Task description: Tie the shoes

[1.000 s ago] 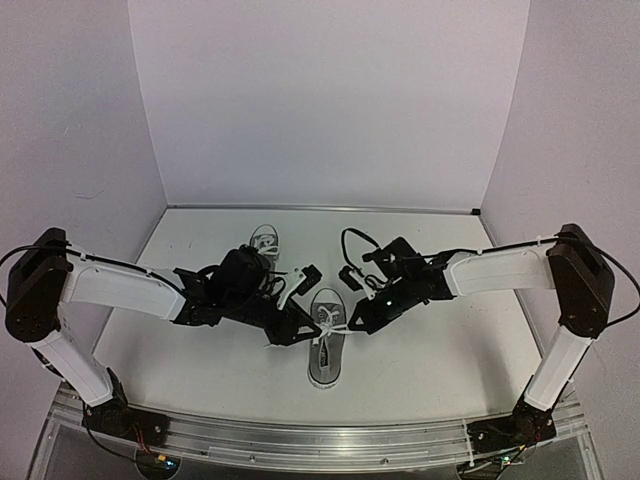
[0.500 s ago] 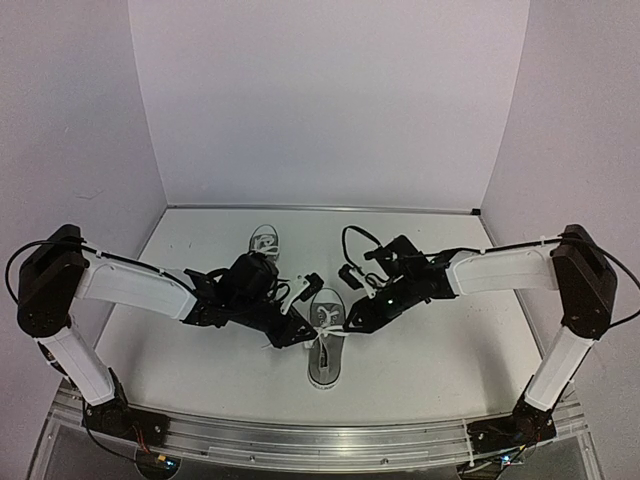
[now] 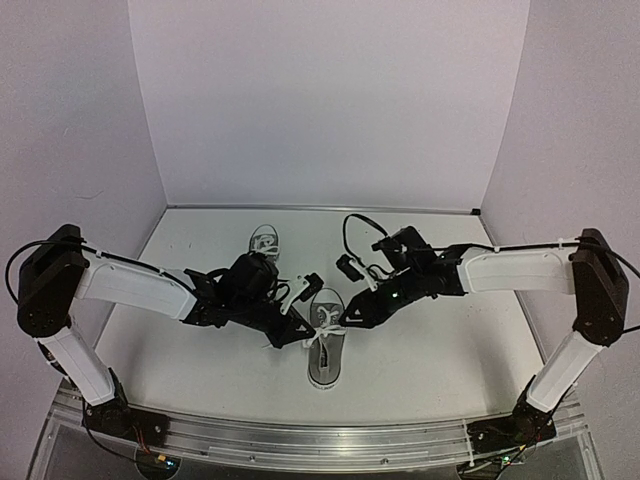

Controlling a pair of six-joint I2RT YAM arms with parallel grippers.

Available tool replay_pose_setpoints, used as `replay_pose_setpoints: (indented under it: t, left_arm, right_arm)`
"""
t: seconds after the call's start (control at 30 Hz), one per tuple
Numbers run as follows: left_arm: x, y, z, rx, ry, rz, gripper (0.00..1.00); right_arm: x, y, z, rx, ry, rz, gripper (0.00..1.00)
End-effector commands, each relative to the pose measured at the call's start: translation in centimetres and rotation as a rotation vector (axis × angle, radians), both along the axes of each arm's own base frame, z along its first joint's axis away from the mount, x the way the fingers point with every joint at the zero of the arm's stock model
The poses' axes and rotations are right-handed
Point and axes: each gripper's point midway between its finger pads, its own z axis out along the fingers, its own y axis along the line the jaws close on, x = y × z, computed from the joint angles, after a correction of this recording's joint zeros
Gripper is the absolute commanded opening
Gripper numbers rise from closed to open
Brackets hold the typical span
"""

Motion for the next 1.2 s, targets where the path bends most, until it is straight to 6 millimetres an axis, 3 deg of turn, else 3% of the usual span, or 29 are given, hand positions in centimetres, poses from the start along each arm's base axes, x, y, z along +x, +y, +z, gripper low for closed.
replay_pose_setpoints:
  t: [0.0, 0.23, 0.57, 0.77, 1.03, 1.17]
  left_arm:
    - [0.8, -0.9, 2.2, -0.045, -0.040, 0.007, 0.00]
    - [0.8, -1.0, 2.3, -0.051, -0.042, 0.009, 0.00]
    - [0.9, -0.9, 2.3, -0.051, -0.044, 0.009, 0.00]
    - [1.0, -0.7, 2.2, -0.047, -0.047, 0.017, 0.00]
    - [1.1, -0.6, 2.3, -0.050, -0.047, 0.020, 0.00]
    - [1.1, -0.5, 2.3, -0.049, -0.044, 0.023, 0.00]
  right_arm:
    - [-0.5, 1.7, 0.2, 0.026, -0.025, 0.068, 0.36]
    - [0.6, 2.3, -1.4, -0.013, -0.033, 0.056, 0.38]
    - [1.4, 3.1, -1.4, -0.013, -0.050, 0.058, 0.39]
    - [0.4, 3.5, -1.9, -0.009, -0.029, 0.095, 0.30]
    - [0.2, 3.5, -3.0, -0.031, -0.018, 0.097, 0.27]
    - [0.3, 3.3, -2.9, -0.036, -0.025, 0.089, 0.12]
